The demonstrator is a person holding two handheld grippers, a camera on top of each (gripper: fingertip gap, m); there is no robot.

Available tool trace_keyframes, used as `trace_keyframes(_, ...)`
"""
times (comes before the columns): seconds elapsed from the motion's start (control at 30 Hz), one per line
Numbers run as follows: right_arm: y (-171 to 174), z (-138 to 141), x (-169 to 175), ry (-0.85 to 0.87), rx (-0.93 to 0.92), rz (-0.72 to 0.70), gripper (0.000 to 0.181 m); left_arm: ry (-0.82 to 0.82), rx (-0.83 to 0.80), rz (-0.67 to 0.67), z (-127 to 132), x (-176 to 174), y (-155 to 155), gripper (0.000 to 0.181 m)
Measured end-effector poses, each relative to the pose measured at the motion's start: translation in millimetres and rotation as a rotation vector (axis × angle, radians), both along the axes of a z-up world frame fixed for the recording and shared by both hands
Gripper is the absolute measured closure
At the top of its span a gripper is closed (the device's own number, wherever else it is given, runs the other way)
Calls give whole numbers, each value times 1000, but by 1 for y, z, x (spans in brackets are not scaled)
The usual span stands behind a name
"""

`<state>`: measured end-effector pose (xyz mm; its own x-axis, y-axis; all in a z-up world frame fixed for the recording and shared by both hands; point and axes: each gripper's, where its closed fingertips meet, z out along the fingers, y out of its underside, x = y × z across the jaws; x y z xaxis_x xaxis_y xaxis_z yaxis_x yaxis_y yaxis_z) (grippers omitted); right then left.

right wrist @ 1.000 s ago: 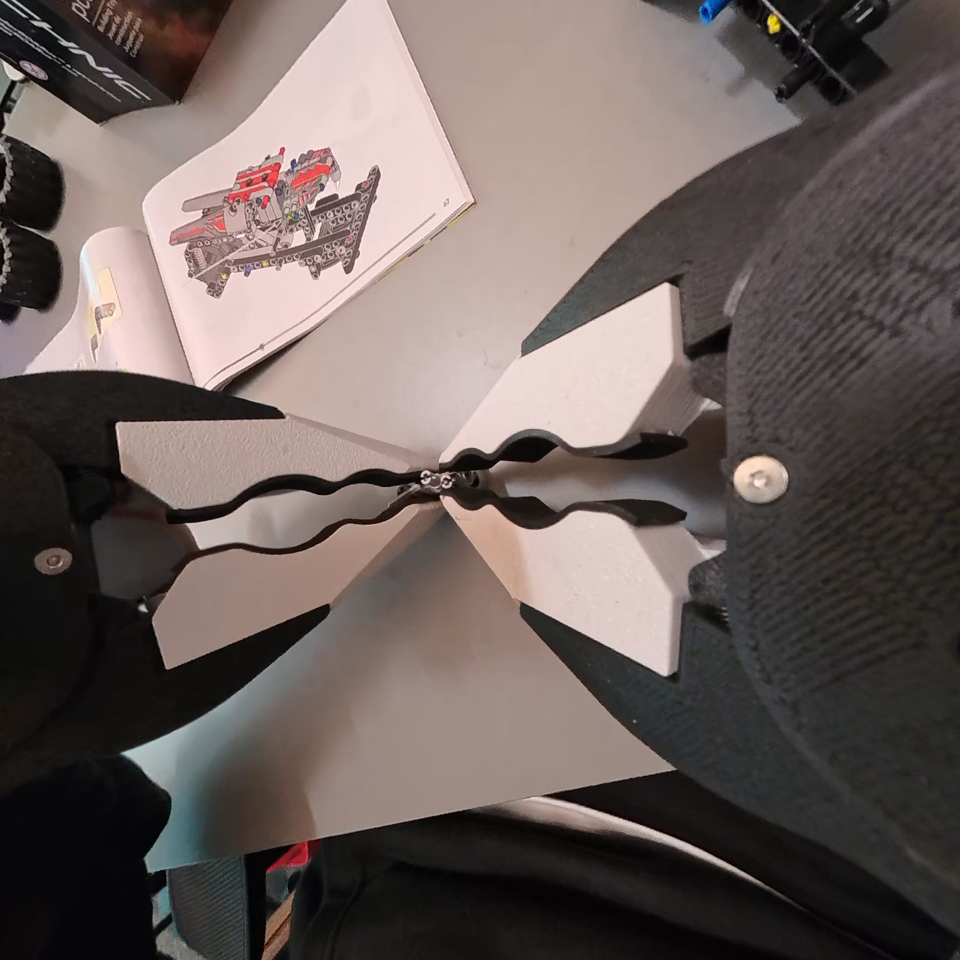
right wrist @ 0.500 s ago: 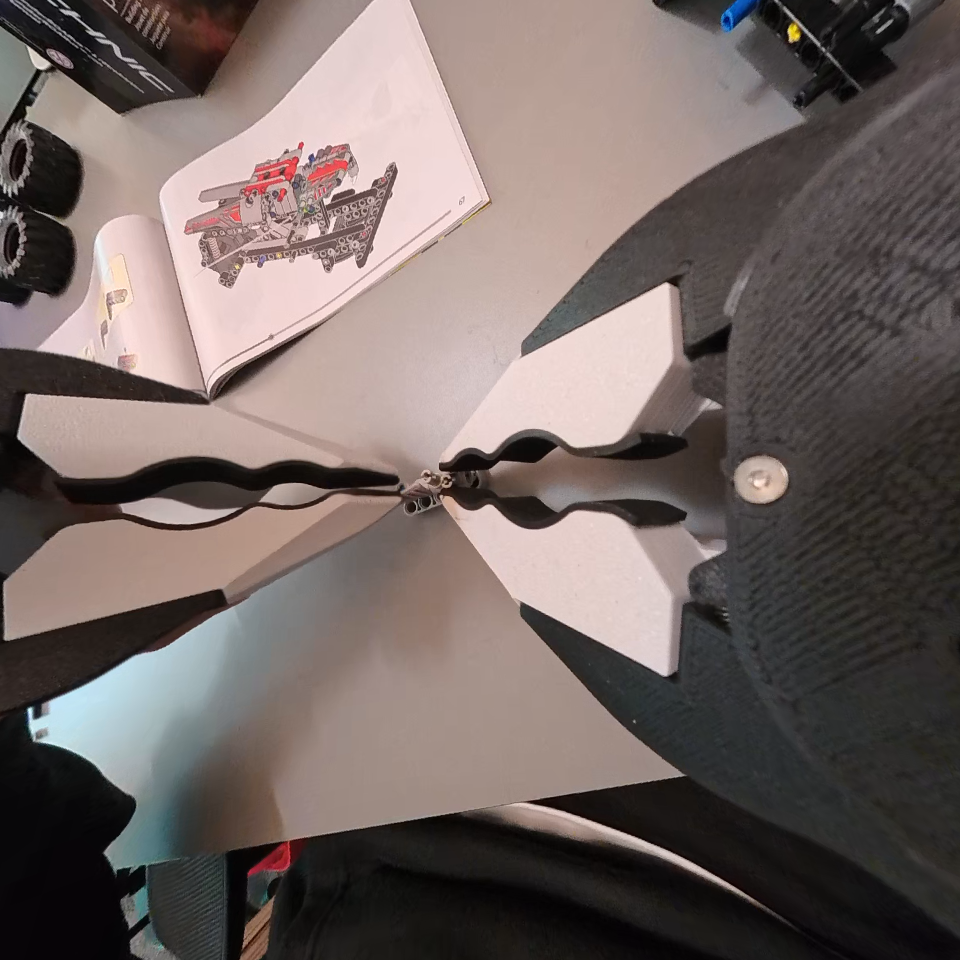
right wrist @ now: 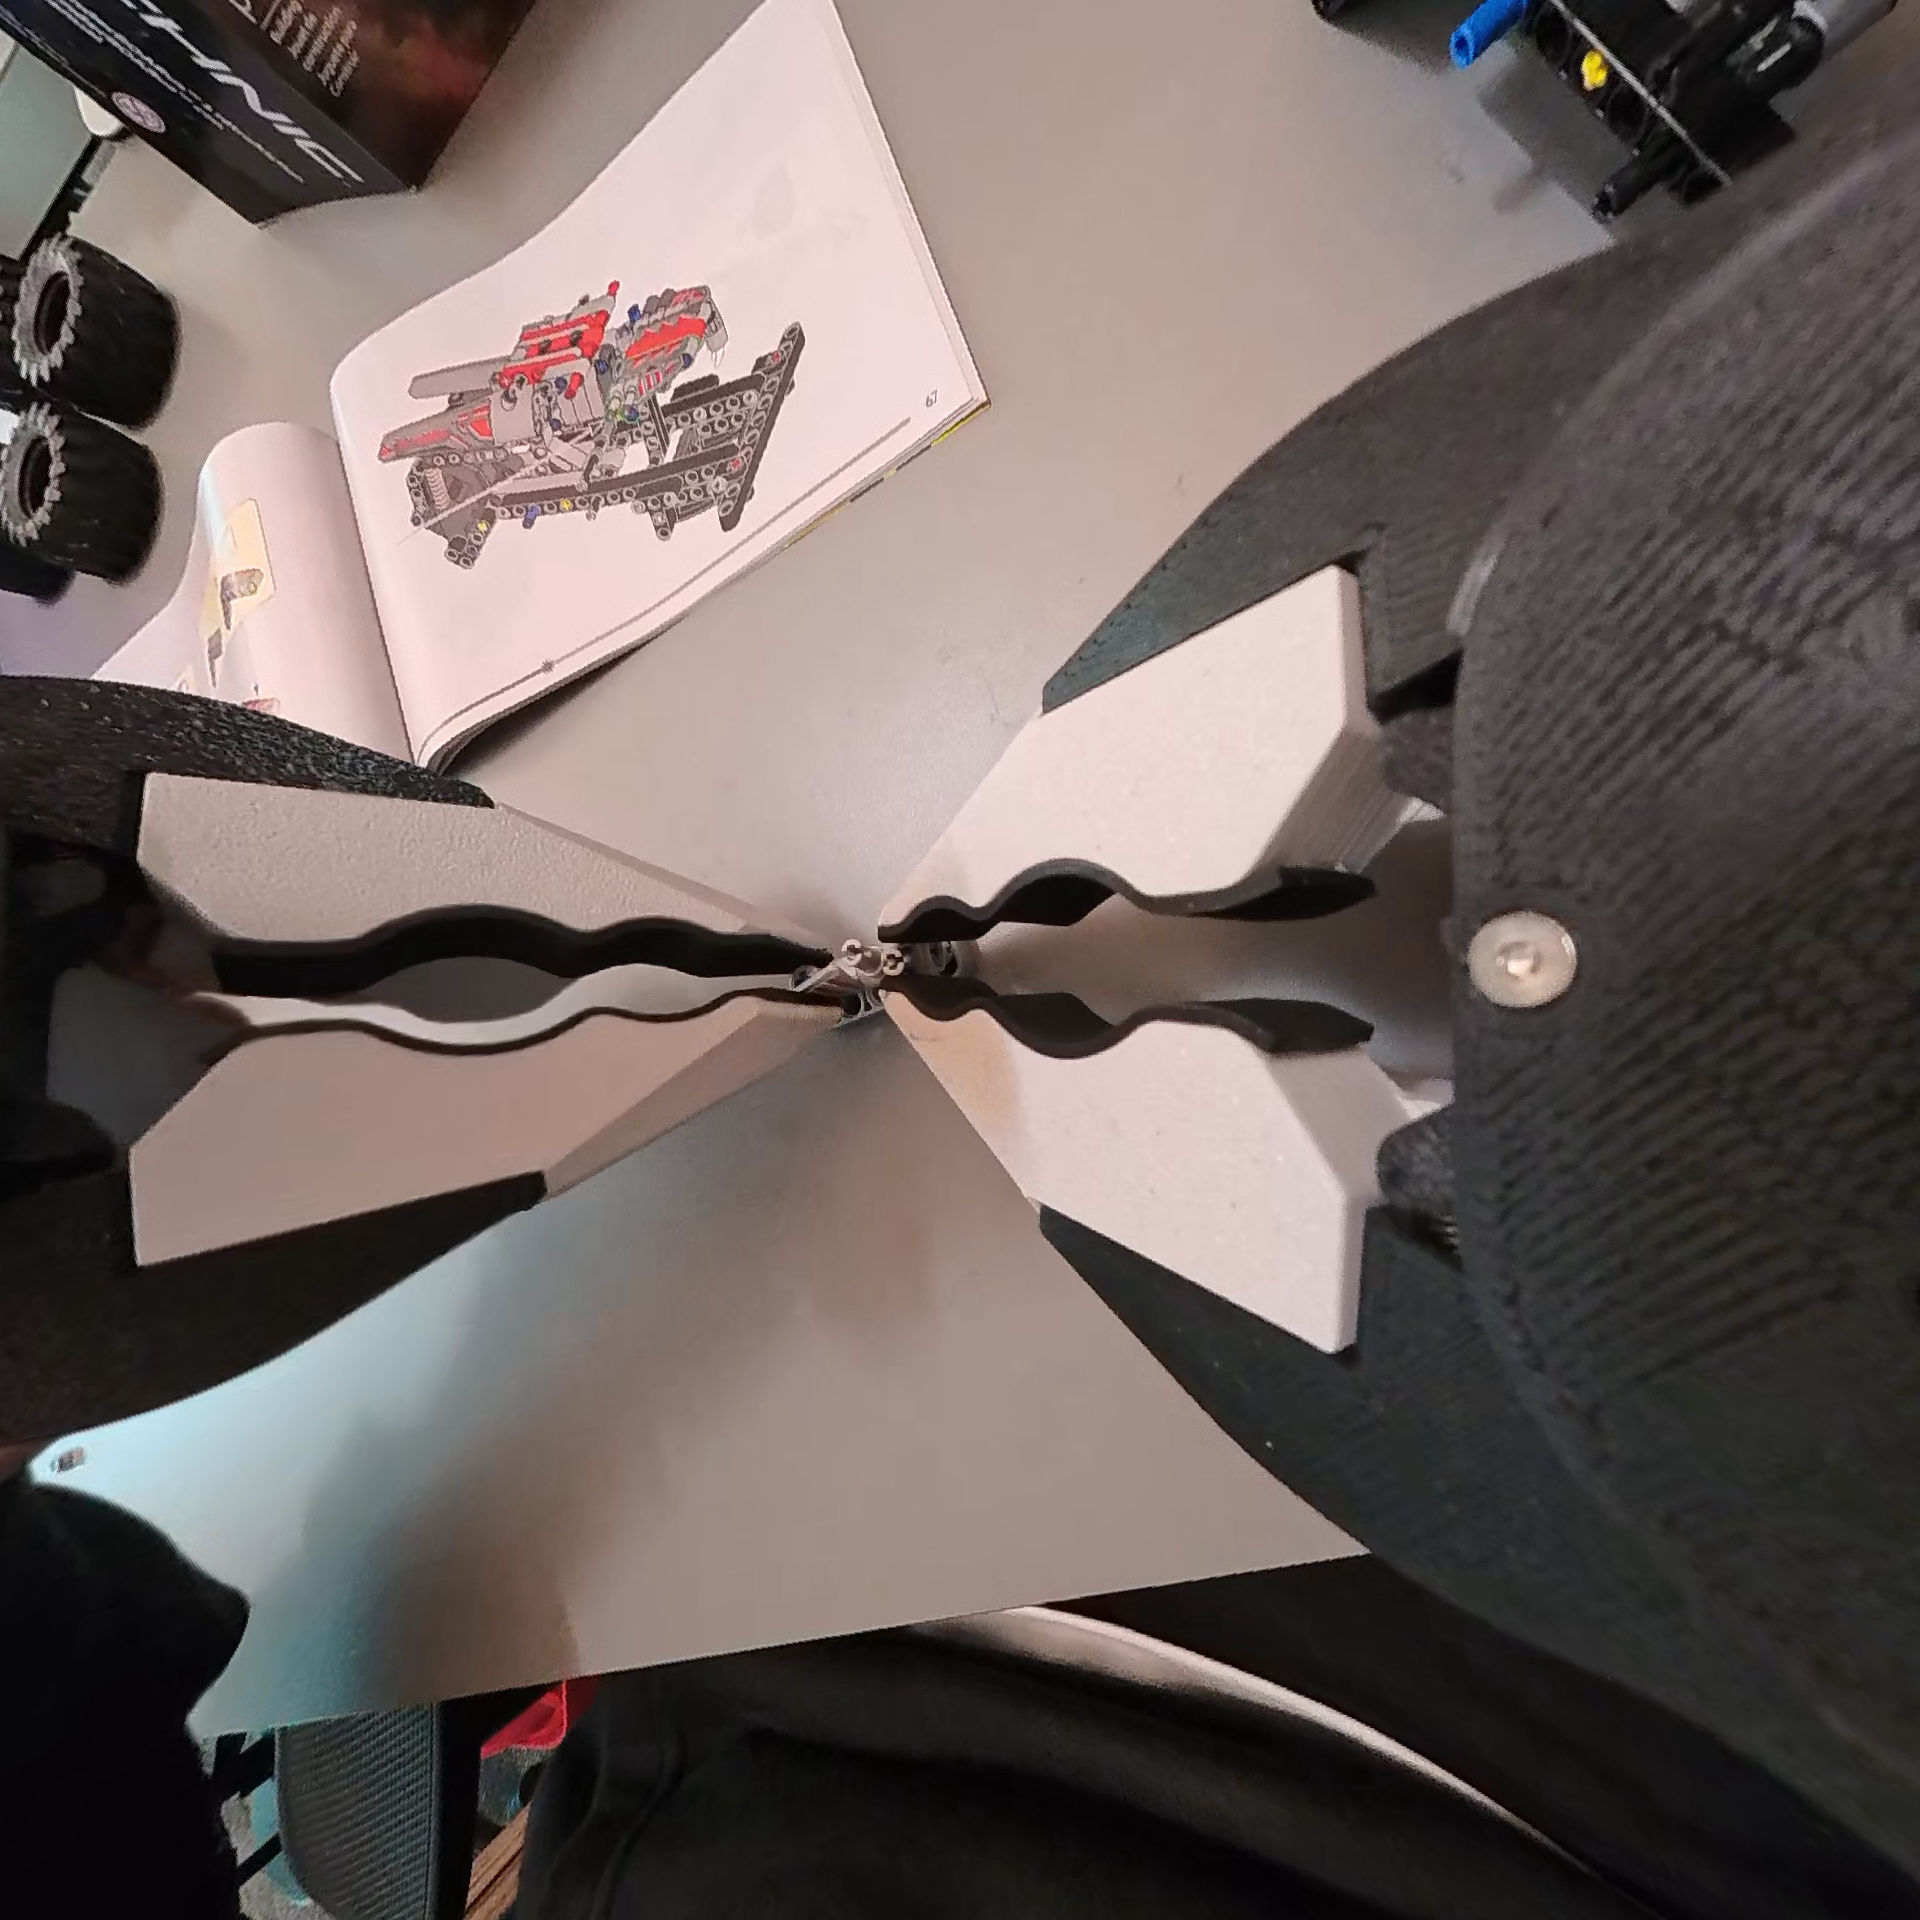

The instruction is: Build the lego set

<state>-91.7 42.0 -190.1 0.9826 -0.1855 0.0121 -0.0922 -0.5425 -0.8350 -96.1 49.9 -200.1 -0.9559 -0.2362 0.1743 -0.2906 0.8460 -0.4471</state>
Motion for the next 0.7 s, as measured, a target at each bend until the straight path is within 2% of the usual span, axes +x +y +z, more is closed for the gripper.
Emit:
trace_keyframes(0.1,0,0,0,-5,-1,1,177,74,15,88,0,-3,0,176)
trace_keyframes(0.23,1,0,-1,-17,-5,9,177,107,33,130,0,-4,1,176)
trace_keyframes(0.7,1,-1,0,-37,-9,7,177,-4,24,-28,-2,-2,2,176)
